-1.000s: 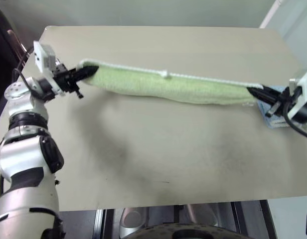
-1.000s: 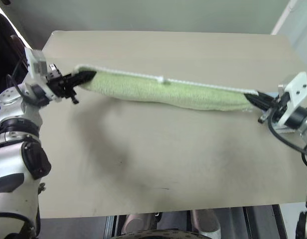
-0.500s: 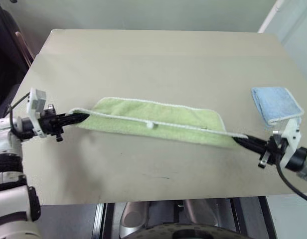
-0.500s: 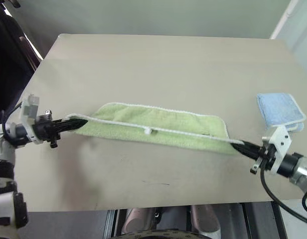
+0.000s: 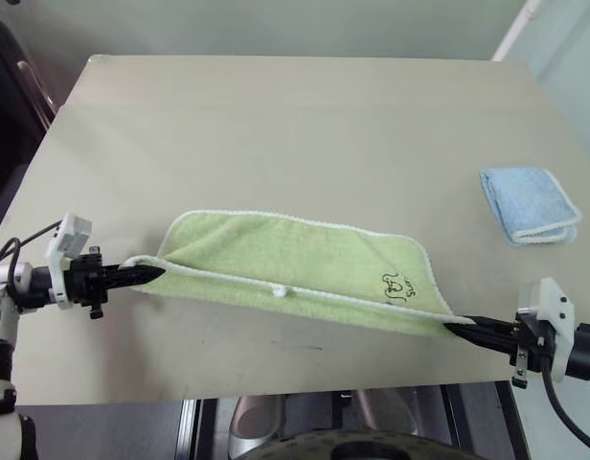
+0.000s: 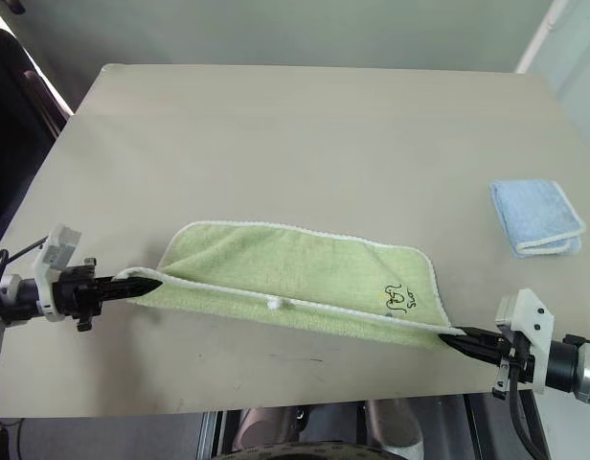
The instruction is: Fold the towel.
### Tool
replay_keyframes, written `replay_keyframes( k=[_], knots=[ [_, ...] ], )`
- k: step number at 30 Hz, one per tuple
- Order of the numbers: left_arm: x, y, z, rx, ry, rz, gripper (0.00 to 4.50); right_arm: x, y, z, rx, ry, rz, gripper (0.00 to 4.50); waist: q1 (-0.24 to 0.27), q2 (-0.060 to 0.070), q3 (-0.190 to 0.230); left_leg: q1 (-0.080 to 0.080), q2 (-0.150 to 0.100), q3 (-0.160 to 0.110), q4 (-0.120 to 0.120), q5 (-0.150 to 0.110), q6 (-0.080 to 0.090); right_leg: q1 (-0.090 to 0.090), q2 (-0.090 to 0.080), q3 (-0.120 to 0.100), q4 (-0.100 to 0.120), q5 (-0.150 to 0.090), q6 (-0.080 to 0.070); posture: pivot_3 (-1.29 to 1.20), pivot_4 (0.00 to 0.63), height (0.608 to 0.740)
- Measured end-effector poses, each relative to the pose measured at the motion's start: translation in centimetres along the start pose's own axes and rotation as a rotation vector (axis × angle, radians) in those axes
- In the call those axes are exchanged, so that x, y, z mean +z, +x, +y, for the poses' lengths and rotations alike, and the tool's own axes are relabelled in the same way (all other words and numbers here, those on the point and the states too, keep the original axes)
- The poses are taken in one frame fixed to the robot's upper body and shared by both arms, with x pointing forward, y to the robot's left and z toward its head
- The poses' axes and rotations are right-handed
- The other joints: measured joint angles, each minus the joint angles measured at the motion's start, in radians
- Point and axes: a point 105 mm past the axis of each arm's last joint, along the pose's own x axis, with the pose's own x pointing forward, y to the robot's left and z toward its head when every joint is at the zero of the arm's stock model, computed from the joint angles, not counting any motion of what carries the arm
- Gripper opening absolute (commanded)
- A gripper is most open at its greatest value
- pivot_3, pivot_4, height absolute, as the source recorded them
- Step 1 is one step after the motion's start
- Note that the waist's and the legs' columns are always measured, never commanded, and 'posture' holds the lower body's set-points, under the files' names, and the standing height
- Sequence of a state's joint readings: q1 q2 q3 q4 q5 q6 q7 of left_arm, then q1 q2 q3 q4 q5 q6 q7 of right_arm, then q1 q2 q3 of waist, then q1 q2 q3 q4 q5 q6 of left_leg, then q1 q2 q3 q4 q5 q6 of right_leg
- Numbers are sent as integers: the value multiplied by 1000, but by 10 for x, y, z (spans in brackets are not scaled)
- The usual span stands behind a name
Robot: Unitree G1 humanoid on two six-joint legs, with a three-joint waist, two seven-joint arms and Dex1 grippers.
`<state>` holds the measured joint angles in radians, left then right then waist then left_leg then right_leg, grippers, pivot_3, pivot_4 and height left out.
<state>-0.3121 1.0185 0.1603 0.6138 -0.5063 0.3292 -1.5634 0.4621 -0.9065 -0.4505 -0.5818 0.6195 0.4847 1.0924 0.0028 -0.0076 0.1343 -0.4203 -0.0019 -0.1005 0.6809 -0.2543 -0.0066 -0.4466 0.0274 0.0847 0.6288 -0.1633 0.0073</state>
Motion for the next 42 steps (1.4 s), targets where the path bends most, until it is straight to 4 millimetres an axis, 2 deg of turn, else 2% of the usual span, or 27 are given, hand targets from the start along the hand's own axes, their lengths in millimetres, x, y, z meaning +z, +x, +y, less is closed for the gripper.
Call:
replay_keyframes(
  k=[5, 11, 17, 25, 32, 37, 40, 42],
  knots=[
    [22, 8, 13, 32, 69, -73, 27, 11, 7, -22, -39, -42, -43, 0, 1, -1, 0, 0, 0, 0, -1, 0, 1, 0, 0, -1, 0, 1, -1, 0, 150, 740],
    [23, 22, 22, 39, 69, -116, 27, 9, 15, -43, -97, -54, -65, 0, 1, -1, 0, 0, 0, 0, 0, 0, 2, 1, 0, -1, -1, 0, 0, 0, 150, 740],
    [26, 39, 38, 126, 103, -156, 27, 14, 33, -79, -229, -75, -123, 0, 0, 0, 0, 1, 1, 0, 1, 3, 6, 3, 0, -1, -1, 4, 2, 0, 150, 740],
    [22, 52, 50, 189, 97, -158, 27, 10, 47, -95, -255, -65, -128, 0, 1, 0, 0, 1, 0, 0, 1, 6, 7, 4, 0, -1, -2, 7, 4, 0, 150, 740],
    [34, 67, 60, 259, 138, -193, 27, 12, 58, -118, -312, -62, -146, 0, 1, 0, 0, 1, 0, 0, 1, 9, 8, 4, -1, -1, -2, 11, 5, 0, 150, 740],
    [31, 76, 62, 277, 139, -190, 27, 7, 60, -126, -329, -54, -132, 0, 1, 0, 0, 1, 0, 0, 1, 9, 8, 4, -1, -1, -2, 12, 6, 0, 150, 740],
    [30, 78, 62, 278, 141, -188, 626, 7, 60, -128, -333, -55, -130, 0, 1, 0, 0, 1, 0, 0, 1, 9, 8, 4, -1, -1, -3, 12, 7, 0, 150, 740],
    [31, 75, 63, 285, 133, -197, 1327, 2, 59, -130, -339, -35, -117, 498, 1, 0, 0, 1, 0, 0, 1, 9, 8, 4, -1, -1, -3, 12, 7, 0, 150, 740]
  ],
)
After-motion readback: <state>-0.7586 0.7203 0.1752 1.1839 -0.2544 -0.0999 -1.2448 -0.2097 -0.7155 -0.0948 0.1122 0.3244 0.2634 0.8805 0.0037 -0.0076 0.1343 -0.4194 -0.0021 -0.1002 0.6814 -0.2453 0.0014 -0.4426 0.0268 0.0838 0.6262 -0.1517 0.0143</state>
